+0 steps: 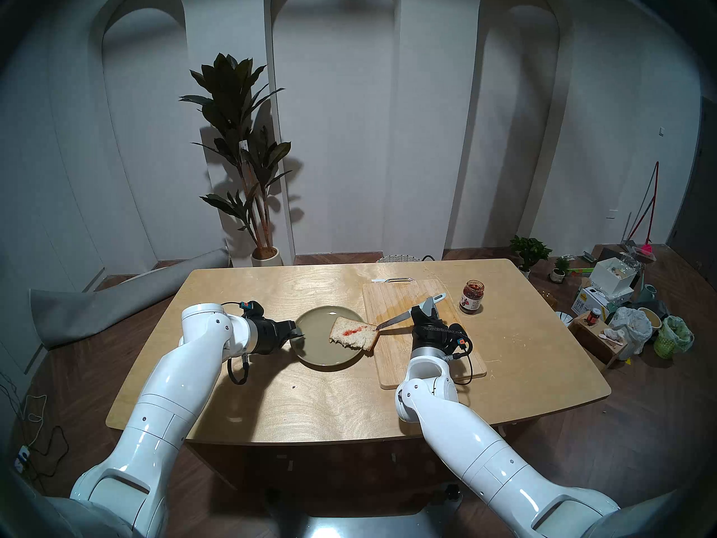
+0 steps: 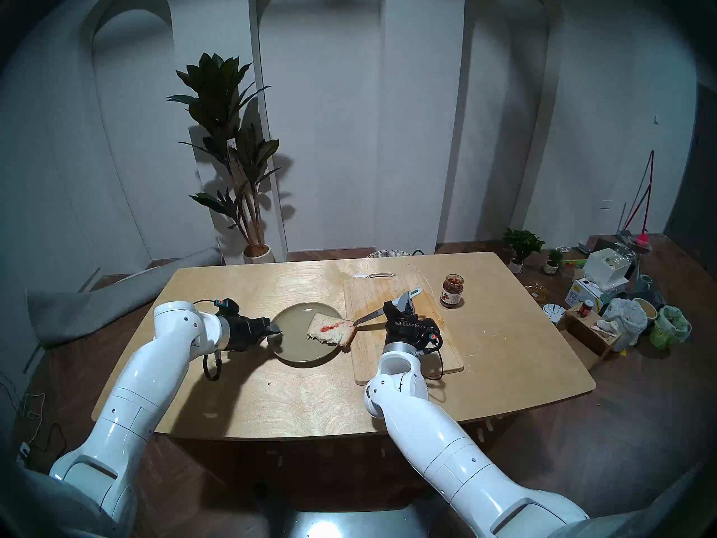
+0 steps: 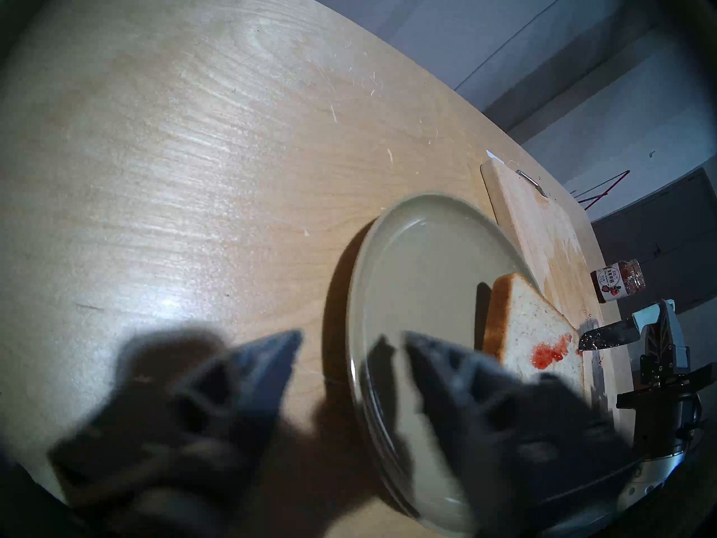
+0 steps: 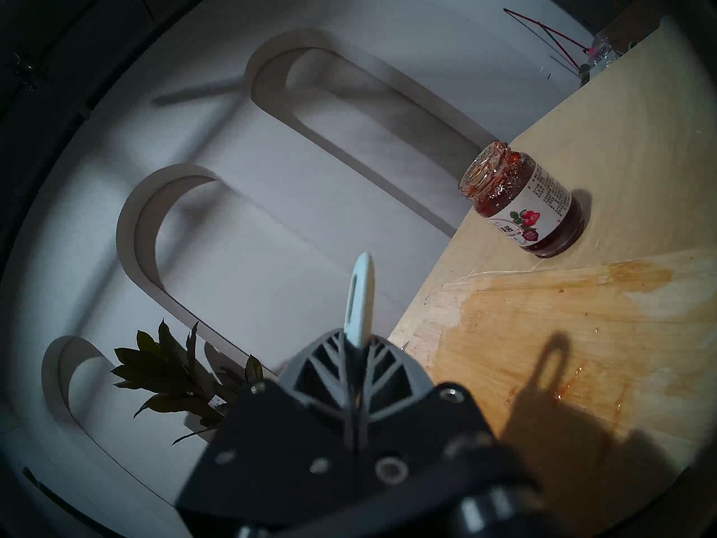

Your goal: Spread jam over the slice of bread with the knife

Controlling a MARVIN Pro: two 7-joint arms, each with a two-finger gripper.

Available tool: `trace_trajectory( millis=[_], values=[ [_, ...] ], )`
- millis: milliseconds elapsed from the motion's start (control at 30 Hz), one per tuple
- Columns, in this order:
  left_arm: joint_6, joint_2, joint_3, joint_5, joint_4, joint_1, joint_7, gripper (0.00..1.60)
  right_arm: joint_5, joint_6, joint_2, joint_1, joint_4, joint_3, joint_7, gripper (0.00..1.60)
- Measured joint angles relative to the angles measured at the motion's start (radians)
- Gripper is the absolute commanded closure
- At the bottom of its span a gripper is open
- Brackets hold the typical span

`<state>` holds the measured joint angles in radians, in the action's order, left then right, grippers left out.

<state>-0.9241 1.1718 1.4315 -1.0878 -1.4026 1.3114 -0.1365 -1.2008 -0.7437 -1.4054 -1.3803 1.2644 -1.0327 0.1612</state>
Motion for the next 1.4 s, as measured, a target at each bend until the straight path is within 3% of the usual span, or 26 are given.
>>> trace_trajectory(
  millis=[467, 900, 1167, 1400],
  values=[
    [0.005, 0.008, 0.004, 0.001, -0.046, 0.017, -0.049, 0.0, -0.055, 0.006, 0.001, 0.002, 0.001, 0.003, -0.035, 1.6],
    [0.091, -0.007, 0.046, 0.0, -0.202, 0.028, 0.004, 0.0, -0.103, 0.012, 0.022, 0.011, 0.044, -0.032, -0.039, 1.6],
    [0.21, -0.043, 0.036, 0.109, -0.311, 0.037, 0.024, 0.0, -0.136, 0.026, 0.048, 0.014, 0.102, -0.059, -0.053, 1.6],
    [0.325, -0.062, 0.025, 0.226, -0.41, 0.103, -0.008, 0.0, -0.218, 0.06, 0.074, -0.001, 0.189, -0.118, -0.021, 1.6]
  ],
)
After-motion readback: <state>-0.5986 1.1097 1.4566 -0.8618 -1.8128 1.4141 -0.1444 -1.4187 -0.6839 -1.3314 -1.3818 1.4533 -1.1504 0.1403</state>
